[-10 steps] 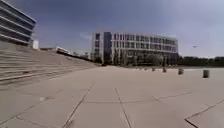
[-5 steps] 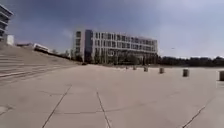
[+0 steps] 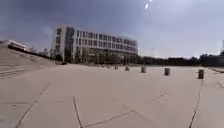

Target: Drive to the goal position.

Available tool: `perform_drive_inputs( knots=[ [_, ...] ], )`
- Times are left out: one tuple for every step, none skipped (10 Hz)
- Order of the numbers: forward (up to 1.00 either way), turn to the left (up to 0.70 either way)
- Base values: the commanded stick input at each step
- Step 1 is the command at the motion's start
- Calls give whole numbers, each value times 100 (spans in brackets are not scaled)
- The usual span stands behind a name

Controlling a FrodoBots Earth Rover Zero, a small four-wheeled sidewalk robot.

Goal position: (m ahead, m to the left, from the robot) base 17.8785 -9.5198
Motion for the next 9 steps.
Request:
perform_drive_inputs(
  knots=[
    [70,-34],
    [70,-20],
    [70,-2],
    [70,-2],
    [70,-2],
    [70,-2],
    [70,-2],
    [70,-2],
    [70,-2]
  ],
)
